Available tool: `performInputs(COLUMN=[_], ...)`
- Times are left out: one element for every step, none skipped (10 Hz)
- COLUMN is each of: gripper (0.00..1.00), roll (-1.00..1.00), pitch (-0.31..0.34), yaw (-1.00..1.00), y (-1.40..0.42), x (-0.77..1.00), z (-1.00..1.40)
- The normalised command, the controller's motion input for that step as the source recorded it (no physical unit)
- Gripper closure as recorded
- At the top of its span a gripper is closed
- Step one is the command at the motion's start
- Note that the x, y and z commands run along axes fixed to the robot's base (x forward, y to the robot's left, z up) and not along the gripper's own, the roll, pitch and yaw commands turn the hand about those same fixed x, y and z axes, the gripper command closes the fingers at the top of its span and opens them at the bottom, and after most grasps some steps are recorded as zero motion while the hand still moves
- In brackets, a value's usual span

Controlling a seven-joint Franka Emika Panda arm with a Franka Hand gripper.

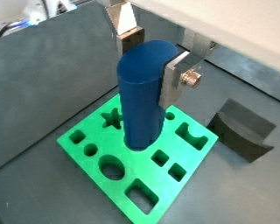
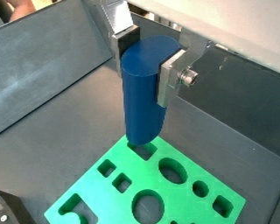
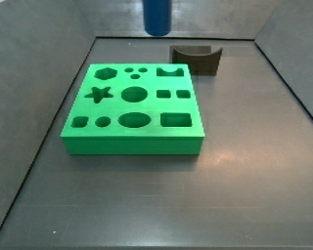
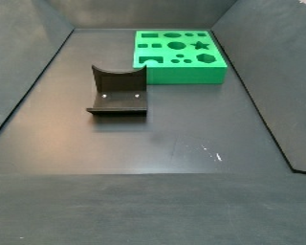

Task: Insert the oval object.

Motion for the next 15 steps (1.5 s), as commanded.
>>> performInputs(gripper=[1.00, 1.00, 1.00, 1.00, 1.00, 1.00, 1.00, 1.00, 1.00, 1.00, 1.00, 1.00, 1.00, 1.00, 1.00], roll=[-0.04, 0.00, 0.00, 0.00, 0.00, -0.02, -0.11, -0.04, 0.00, 0.00, 0.00, 0.00, 0.04, 0.08, 0.13], pitch=[-0.070, -0.117, -0.089, -0.060, -0.049, 0.000, 0.069, 0.000, -0.021, -0.019, 0.017, 0.044, 0.000, 0.006, 0.043], yaw=[-0.97, -1.00, -1.00, -1.00, -1.00, -1.00, -0.66, -0.69, -0.78, -0.84, -0.96, -0.98, -1.00, -0.99, -0.91], y=[-0.02, 0.00, 0.00, 0.00, 0.00, 0.00, -0.10, -0.20, -0.28, -0.28, -0.16, -0.12, -0.11, -0.11, -0.15], x=[-0.13, -0.10, -0.06, -0.05, -0.04, 0.00, 0.36, 0.28, 0.07, 0.00, 0.00, 0.00, 0.00, 0.00, -0.08], z=[-0.80, -0.84, -0.82, -0.81, -0.79, -0.60, -0.27, -0.35, -0.42, -0.34, -0.32, -0.35, -0.36, -0.27, -0.13])
